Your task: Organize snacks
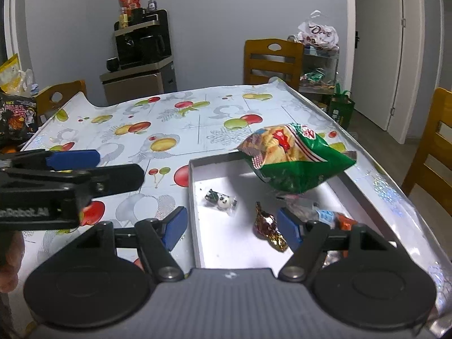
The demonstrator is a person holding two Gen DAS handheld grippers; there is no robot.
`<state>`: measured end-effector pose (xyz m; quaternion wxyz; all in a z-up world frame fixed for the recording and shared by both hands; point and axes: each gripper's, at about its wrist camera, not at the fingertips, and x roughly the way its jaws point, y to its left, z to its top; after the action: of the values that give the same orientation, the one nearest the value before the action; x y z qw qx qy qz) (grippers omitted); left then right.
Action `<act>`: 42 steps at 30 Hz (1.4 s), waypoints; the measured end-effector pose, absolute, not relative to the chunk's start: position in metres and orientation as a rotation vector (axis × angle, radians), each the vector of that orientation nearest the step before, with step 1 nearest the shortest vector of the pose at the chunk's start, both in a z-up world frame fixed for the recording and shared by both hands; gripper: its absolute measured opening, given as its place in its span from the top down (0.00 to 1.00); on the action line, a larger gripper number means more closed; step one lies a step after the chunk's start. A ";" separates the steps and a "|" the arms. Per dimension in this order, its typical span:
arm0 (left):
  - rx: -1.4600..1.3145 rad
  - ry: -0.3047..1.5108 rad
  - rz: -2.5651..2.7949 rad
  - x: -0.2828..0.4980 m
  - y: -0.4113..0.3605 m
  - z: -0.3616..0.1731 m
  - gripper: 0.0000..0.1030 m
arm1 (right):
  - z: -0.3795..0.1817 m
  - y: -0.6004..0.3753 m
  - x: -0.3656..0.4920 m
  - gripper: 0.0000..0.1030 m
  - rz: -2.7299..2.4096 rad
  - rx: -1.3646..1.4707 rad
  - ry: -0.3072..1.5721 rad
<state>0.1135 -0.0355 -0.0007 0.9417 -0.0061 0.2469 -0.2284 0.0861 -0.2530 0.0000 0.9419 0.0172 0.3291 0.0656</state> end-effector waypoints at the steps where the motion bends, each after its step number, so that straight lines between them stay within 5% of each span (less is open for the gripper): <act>1: -0.016 0.500 -0.472 0.112 -0.034 0.000 0.17 | 0.001 -0.253 0.084 0.30 0.126 0.035 0.672; 18: -0.025 0.514 -0.576 0.083 -0.024 -0.001 0.02 | 0.008 -0.247 0.040 0.17 0.027 0.025 0.666; 42: 0.318 0.506 -0.830 0.036 -0.046 -0.035 0.00 | -0.014 -0.283 -0.088 0.05 -0.177 0.183 0.663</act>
<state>0.0359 -0.0456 -0.0346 0.8721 0.1523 0.2419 -0.3970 -0.0879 -0.2834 -0.0144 0.9376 0.0895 0.3248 -0.0865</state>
